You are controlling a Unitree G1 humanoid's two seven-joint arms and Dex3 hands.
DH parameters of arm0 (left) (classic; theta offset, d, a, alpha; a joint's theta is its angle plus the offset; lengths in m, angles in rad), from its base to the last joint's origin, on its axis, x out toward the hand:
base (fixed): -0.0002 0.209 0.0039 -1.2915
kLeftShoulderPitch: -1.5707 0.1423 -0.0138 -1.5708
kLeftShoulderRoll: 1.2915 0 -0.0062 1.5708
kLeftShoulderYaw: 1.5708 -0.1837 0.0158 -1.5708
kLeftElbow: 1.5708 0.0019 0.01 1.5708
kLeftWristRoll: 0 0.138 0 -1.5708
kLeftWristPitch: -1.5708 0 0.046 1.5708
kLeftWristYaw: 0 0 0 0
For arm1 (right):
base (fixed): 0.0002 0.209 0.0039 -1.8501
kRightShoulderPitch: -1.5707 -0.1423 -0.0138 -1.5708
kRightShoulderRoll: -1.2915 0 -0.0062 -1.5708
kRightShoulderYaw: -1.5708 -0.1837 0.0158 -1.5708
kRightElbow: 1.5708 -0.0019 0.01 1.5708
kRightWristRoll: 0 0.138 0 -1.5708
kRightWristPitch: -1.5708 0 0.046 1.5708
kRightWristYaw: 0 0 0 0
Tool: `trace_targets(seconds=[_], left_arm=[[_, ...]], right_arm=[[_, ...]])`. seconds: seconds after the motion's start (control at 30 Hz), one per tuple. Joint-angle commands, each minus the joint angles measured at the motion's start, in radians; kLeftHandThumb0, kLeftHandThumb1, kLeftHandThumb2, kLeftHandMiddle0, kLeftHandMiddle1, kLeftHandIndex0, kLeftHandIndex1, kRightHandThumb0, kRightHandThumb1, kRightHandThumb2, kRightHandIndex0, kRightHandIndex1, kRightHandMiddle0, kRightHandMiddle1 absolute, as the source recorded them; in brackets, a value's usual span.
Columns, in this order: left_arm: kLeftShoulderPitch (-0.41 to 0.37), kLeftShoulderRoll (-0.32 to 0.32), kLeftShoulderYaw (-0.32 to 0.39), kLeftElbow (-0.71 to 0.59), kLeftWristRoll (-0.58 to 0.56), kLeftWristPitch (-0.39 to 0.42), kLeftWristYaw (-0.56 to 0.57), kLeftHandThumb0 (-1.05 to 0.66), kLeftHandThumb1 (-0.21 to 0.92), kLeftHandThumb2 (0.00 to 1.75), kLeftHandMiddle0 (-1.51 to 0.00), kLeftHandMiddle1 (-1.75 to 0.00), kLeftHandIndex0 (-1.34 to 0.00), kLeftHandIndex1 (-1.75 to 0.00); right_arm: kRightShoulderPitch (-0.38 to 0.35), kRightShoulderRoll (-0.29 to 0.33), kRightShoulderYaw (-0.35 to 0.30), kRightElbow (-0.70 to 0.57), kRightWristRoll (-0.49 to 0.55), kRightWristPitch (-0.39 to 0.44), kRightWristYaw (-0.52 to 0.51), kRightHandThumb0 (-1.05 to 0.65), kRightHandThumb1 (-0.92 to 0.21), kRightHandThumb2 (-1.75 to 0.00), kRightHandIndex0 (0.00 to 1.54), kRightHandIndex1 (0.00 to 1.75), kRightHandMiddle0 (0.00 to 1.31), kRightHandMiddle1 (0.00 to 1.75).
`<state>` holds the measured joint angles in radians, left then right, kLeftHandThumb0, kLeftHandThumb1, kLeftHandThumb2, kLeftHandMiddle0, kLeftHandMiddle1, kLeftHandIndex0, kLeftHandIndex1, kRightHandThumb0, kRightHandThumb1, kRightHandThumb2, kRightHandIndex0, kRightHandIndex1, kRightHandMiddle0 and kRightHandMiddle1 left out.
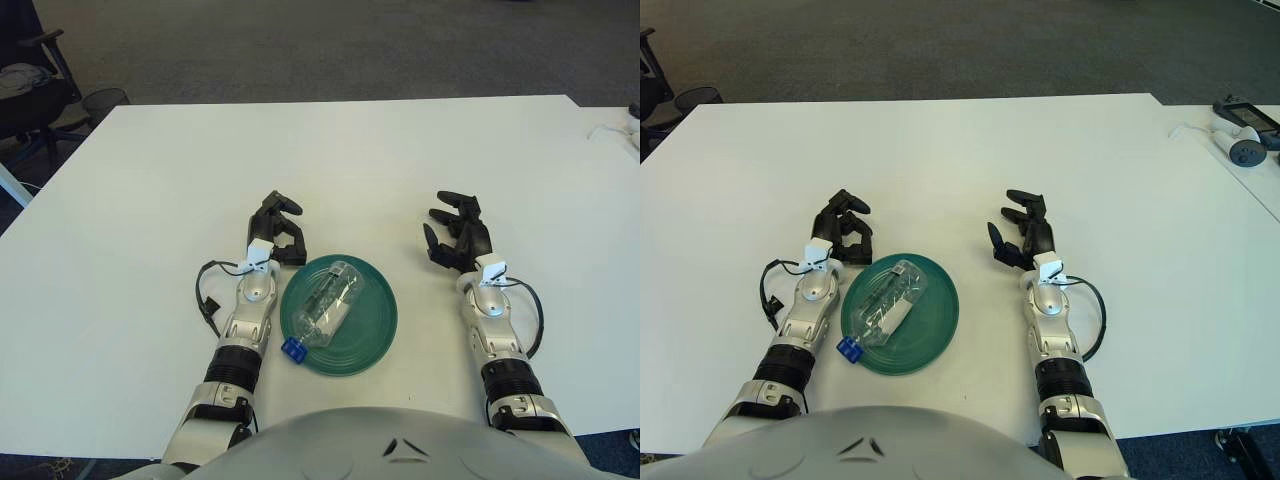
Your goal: Put the bottle into the plate.
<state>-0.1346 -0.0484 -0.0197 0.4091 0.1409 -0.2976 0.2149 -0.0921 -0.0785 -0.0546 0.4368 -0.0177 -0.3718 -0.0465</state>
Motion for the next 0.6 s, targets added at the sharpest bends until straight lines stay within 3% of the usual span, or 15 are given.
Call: trace_targets(seconds=[0.0,0.57], left_arm=[[0.021,0.013,0.004,0.015,0.009,0.021,0.004,0.0,-0.08,1.75,-0.91,-1.68,-0.7,-1.75],[0.018,0.012,0.006,0.024,0.004,0.006,-0.001,0.0,-0.09,1.75,-0.92,-1.67,-0.71,-1.75]], right_arm=[[0.036,0.009,0.003,0.023,0.0,0.042,0.006,-0.44,-0.5,-0.85,0.15,0.94,0.0,1.11],[0.048,0.029,-0.003,-0.017,0.02,0.061,0.02,-0.27,-0.38,-1.04,0.12,1.12,0.0,1.21]])
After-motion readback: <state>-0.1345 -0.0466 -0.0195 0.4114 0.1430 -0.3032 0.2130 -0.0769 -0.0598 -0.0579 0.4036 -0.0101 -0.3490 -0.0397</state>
